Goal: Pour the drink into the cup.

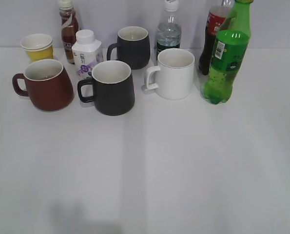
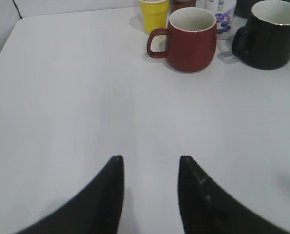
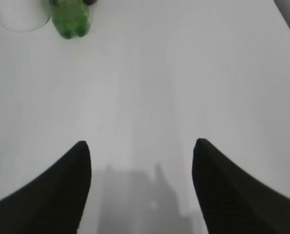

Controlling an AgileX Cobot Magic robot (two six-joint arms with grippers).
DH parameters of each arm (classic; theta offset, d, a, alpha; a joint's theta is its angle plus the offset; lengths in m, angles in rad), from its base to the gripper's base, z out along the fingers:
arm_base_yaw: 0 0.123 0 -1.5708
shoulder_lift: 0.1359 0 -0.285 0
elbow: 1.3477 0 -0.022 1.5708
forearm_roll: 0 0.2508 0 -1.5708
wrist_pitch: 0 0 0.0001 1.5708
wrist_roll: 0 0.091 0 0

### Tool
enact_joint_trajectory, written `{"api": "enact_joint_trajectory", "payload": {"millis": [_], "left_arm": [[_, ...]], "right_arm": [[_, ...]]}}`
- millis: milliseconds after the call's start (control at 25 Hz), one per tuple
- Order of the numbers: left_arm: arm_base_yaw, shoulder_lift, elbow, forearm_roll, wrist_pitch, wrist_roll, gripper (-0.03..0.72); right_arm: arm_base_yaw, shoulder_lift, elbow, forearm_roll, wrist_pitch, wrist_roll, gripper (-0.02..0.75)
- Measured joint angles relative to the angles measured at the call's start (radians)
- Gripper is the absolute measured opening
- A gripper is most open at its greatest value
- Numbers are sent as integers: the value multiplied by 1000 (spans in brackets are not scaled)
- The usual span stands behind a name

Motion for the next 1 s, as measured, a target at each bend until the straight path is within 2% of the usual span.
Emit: {"api": "enact_joint_trajectory", "payload": {"millis": [120, 1000], "left_arm": [[21, 0, 0, 0, 0, 0, 294], [23, 0, 0, 0, 0, 0, 294]], "right_arm": [[0, 0, 0, 0, 0, 0, 490], [0, -3, 0, 0, 0, 0, 490]]}}
